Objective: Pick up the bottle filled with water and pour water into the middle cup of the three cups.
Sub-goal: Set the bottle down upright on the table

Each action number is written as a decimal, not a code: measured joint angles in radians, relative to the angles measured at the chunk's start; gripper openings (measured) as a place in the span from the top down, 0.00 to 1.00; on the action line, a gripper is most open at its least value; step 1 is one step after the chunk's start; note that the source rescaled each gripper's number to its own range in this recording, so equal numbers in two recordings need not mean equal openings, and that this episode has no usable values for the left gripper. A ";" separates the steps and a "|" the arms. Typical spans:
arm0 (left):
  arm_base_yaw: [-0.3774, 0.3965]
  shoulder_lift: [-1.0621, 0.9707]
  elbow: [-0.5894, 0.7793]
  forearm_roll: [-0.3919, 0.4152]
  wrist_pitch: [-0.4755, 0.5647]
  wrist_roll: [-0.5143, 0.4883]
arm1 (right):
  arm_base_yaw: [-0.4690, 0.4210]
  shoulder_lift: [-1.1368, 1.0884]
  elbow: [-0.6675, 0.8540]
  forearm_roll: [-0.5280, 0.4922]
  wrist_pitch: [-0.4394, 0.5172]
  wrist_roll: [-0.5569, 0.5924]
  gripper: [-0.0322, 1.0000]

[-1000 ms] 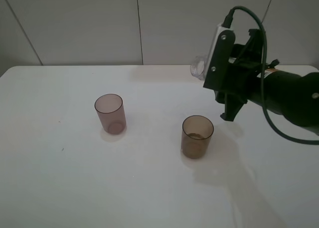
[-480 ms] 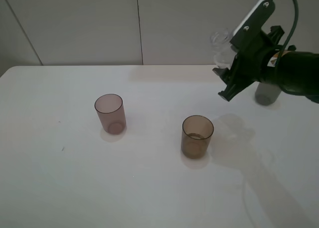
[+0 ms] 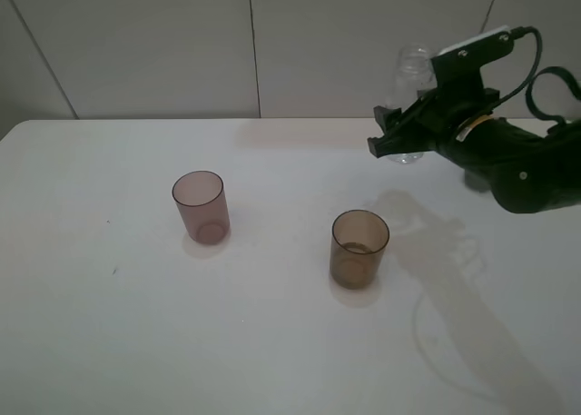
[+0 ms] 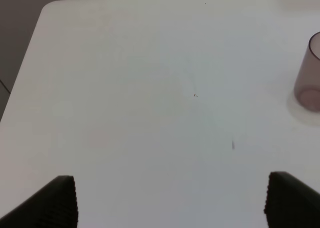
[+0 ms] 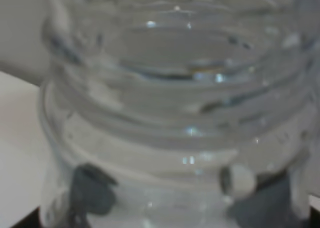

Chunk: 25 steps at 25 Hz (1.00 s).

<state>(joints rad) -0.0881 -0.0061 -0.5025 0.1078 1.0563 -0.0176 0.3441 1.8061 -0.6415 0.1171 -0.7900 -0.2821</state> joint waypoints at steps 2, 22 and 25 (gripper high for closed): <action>0.000 0.000 0.000 0.000 0.000 0.000 | -0.003 0.034 -0.025 -0.007 -0.008 0.002 0.96; 0.000 0.000 0.000 0.000 0.000 0.000 | -0.006 0.299 -0.103 -0.130 -0.097 0.157 0.96; 0.000 0.000 0.000 0.000 0.000 0.000 | -0.006 0.300 -0.103 -0.141 -0.088 0.157 0.96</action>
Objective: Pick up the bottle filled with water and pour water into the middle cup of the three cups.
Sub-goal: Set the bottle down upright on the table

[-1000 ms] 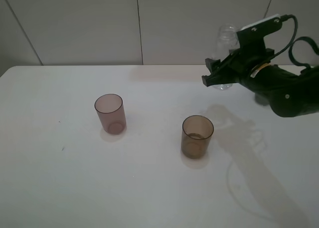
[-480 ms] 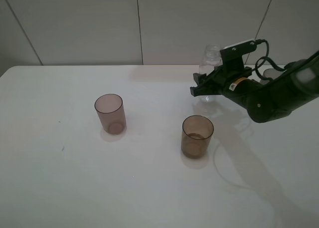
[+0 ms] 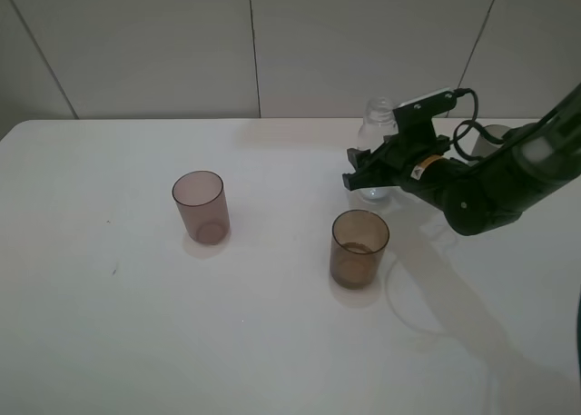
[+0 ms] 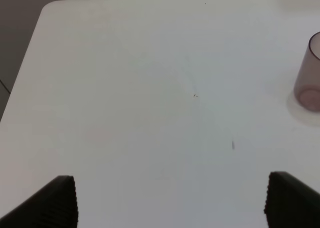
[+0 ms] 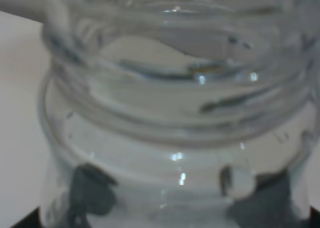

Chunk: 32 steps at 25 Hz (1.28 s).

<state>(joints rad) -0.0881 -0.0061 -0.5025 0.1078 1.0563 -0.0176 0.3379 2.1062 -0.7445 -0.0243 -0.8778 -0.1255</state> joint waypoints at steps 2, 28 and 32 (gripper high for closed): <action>0.000 0.000 0.000 0.000 0.000 0.000 | 0.000 0.000 0.000 0.000 0.018 0.000 0.96; 0.000 0.000 0.000 0.000 0.000 0.000 | 0.000 -0.189 0.043 0.033 -0.044 0.001 0.18; 0.000 0.000 0.000 0.000 0.000 0.000 | 0.000 -0.301 0.045 0.050 0.005 0.001 0.18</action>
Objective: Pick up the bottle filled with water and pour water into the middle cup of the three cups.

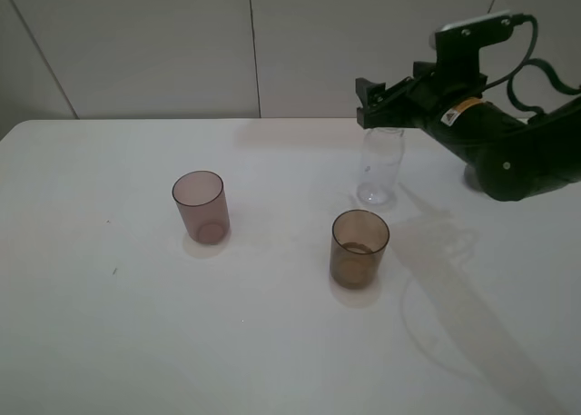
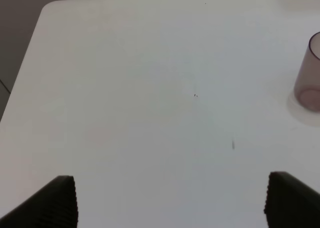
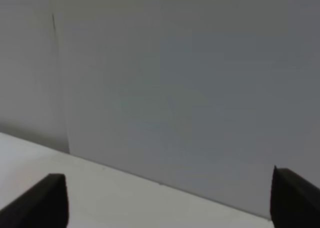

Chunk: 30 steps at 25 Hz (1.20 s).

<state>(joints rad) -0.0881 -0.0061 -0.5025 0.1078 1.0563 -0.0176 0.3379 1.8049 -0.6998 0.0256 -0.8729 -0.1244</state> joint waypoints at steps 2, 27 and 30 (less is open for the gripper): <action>0.000 0.000 0.000 0.000 0.000 0.000 | 0.000 -0.082 0.001 0.029 0.075 0.000 0.18; 0.000 0.000 0.000 0.000 0.000 0.000 | -0.227 -1.076 0.002 0.051 1.739 0.163 0.18; 0.000 0.000 0.000 0.000 0.000 0.000 | -0.227 -1.242 0.002 0.050 1.808 0.163 0.18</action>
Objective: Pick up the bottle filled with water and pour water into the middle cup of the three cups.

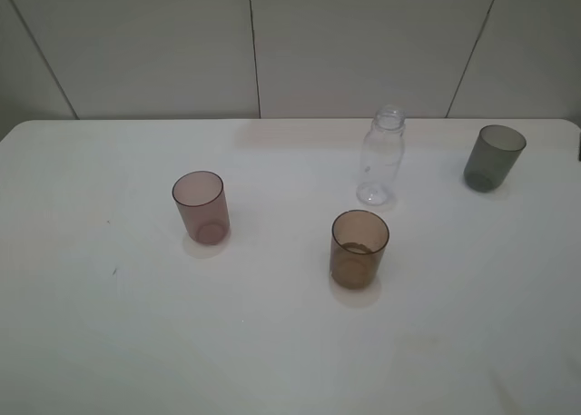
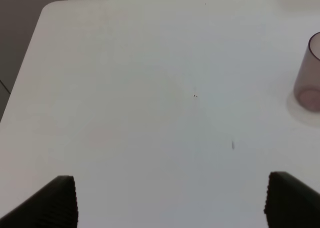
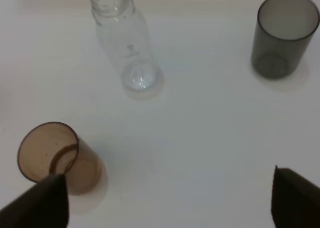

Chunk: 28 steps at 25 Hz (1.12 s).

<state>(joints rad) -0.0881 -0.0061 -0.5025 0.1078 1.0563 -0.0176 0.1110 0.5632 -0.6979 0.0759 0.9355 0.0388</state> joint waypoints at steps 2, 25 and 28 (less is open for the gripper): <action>0.000 0.000 0.000 0.000 0.000 0.000 | 0.000 -0.095 0.000 0.000 0.036 0.000 0.18; 0.000 0.000 0.000 0.000 0.000 0.000 | 0.000 -0.565 0.179 -0.102 0.129 -0.028 0.18; 0.000 0.000 0.000 0.000 0.000 0.000 | -0.001 -0.565 0.179 -0.102 0.129 -0.027 0.18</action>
<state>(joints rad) -0.0881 -0.0061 -0.5025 0.1078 1.0563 -0.0176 0.1102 -0.0023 -0.5193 -0.0261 1.0646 0.0121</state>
